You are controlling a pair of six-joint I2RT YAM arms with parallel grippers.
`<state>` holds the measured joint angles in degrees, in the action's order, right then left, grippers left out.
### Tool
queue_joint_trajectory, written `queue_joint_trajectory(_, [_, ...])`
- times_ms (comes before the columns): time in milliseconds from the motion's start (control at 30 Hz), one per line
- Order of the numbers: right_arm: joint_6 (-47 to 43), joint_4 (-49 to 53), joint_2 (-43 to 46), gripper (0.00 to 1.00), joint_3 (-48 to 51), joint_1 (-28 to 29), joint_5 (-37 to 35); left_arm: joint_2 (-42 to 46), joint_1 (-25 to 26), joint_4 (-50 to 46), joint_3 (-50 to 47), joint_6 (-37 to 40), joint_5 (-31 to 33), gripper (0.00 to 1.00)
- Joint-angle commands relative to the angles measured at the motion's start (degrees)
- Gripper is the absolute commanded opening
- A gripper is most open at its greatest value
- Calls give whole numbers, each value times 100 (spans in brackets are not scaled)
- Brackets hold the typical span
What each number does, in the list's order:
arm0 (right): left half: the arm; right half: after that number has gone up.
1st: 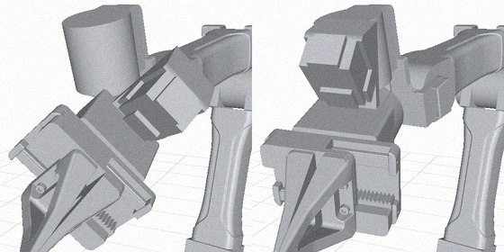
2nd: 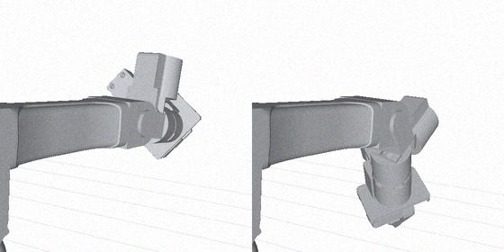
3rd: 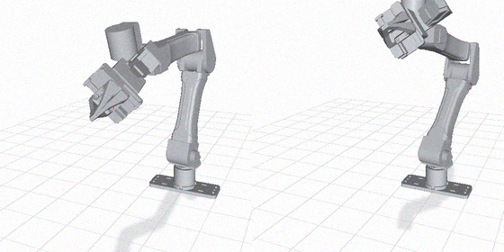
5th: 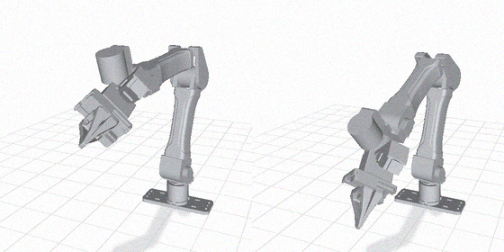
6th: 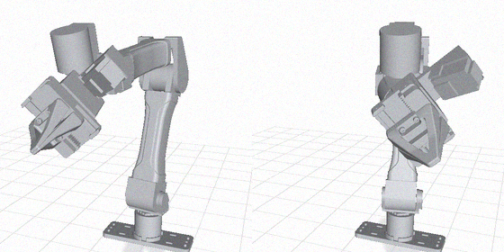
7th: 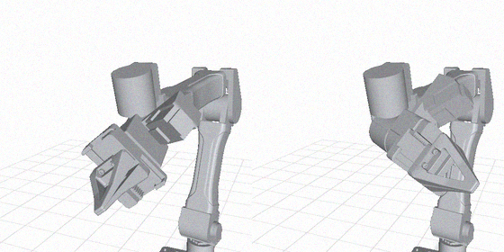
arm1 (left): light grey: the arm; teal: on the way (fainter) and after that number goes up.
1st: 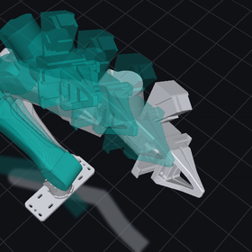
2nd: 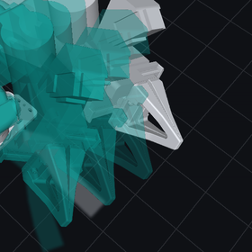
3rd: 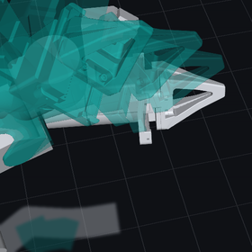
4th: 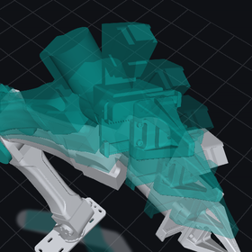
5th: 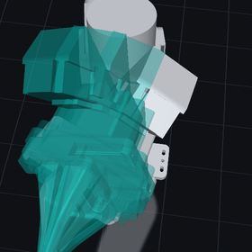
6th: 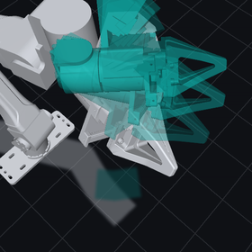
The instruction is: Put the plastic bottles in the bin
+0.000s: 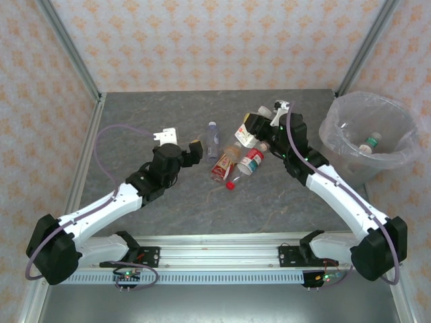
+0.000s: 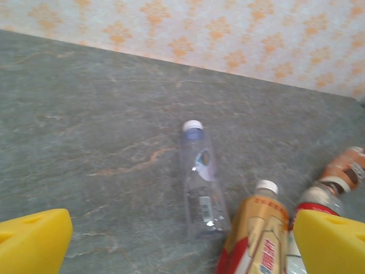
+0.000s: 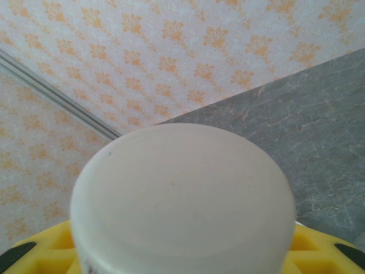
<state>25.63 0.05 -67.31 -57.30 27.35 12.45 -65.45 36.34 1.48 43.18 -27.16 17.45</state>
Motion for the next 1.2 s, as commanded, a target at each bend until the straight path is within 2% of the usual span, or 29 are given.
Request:
queue_joint_trajectory(0, [-215,41,247,0,-93,14,-263,32,-61,-285,-105,-316,434,100])
queue_joint_trajectory(333, [-470,193,806,0,-235,7,-896,-233,-179,-438,-41,-602,470,100])
queue_joint_trajectory(500, [-748,601,993,0,-457,11,-1743,-400,-206,-460,62,-651,412,100])
queue_joint_trajectory(633, [-1262,1321,957,0,-1072,-41,-2314,-533,-215,-446,163,-556,157,100])
queue_joint_trajectory(1167, [-2188,1515,1081,0,-2150,-1299,-1855,-689,-221,-493,229,-563,16,100])
